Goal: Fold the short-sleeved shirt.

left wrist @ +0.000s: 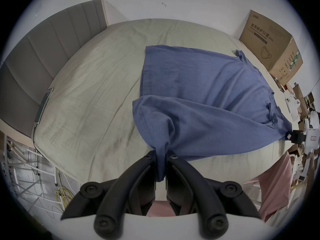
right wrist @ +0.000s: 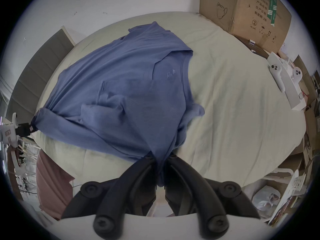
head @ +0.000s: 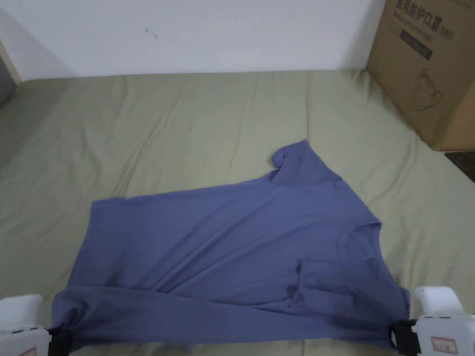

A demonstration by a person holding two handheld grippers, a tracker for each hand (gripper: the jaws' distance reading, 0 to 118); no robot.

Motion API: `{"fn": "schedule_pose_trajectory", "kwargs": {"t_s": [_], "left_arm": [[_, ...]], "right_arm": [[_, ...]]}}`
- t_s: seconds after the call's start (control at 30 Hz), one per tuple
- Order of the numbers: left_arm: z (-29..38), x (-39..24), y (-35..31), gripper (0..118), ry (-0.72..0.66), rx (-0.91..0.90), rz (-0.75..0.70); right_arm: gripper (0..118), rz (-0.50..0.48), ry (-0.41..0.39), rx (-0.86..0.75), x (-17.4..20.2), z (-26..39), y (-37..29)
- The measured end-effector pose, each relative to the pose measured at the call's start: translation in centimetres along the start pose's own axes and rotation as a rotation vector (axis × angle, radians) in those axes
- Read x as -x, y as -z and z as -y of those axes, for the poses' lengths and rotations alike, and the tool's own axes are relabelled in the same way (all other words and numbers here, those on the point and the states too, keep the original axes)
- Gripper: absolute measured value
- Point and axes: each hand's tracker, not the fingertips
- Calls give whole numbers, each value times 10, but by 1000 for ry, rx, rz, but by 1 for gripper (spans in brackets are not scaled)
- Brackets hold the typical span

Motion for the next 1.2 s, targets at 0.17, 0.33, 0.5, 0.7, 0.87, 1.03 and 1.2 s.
{"fn": "schedule_pose_trajectory", "kwargs": {"t_s": [0.17, 0.33, 0.5, 0.7, 0.87, 1.03, 1.2], "left_arm": [[5, 2, -8, 8, 28, 7, -8], [17, 9, -12, 8, 62, 32, -43], [23, 11, -16, 10, 45, 27, -55], [7, 3, -29, 93, 12, -49, -101], [-24, -10, -44, 101, -97, -175, 61], [-46, -38, -15, 1, -18, -158, 15], [-63, -47, 18, 0, -23, -99, 63]], "right_arm": [[7, -32, 61, 8, -11, 25, -20], [7, -74, 92, 40, -11, 49, -39], [7, -92, 106, 49, 0, 56, -39], [68, -51, 72, -27, 3, 24, -39], [98, -98, 17, -142, 13, -35, -46], [0, -120, 38, -165, 26, -72, -17], [0, -124, 49, -114, 30, -101, 18]]}}
